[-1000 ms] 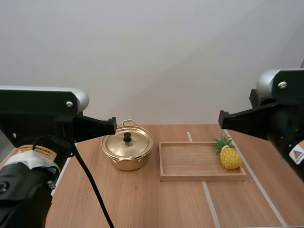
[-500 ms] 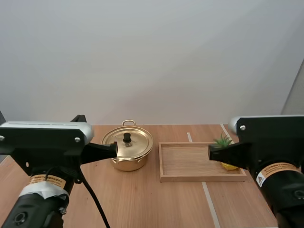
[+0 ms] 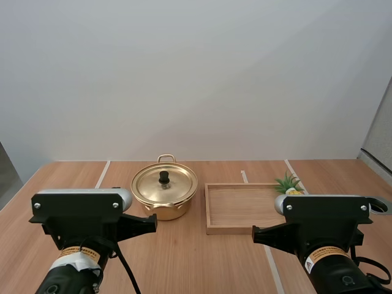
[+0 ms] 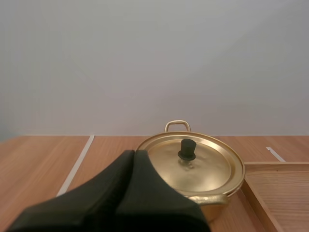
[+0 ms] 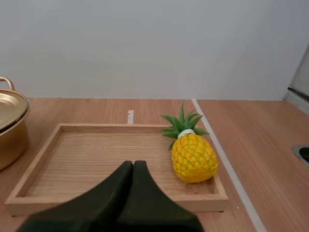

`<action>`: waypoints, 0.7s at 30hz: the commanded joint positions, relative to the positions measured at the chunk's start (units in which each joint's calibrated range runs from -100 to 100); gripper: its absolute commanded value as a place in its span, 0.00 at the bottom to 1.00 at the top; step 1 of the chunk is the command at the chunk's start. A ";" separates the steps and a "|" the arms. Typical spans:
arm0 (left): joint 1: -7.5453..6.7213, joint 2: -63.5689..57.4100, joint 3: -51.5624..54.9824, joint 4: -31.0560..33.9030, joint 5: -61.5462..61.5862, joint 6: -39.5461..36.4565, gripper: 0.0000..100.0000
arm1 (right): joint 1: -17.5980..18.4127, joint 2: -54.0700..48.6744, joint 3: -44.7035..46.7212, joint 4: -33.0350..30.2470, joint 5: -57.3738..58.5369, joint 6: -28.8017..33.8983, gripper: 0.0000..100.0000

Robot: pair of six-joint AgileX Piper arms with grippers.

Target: Open the pot, put the grape inside, and close it

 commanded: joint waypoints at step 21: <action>0.29 -0.32 0.14 0.26 11.32 -1.01 0.00 | -0.15 -0.39 0.14 13.28 3.84 -9.55 0.00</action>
